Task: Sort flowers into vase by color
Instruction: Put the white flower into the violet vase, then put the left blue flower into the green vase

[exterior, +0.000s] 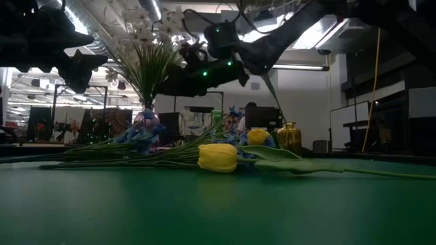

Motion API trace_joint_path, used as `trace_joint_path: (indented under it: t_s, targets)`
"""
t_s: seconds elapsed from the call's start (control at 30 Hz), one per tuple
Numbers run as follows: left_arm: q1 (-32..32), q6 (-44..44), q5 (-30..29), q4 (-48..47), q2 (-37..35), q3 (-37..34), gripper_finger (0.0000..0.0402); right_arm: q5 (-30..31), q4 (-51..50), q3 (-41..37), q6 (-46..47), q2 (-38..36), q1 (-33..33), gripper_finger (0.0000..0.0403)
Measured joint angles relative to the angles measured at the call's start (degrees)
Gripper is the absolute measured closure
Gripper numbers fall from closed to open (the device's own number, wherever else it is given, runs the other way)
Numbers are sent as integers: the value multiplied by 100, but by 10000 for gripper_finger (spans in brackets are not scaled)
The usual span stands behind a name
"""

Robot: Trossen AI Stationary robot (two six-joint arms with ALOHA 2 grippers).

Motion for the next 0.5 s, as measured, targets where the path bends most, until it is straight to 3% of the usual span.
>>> trace_joint_path:
  t_s: [0.2, 0.5]
  targets:
    - [-1, -19, 0, 0, 0, 0, 208, -332, -79, -7, 44, -46, 0, 191]
    - [-1, -43, -2, 0, -1, 0, 208, -288, -95, -9, 63, -97, 28, 198]
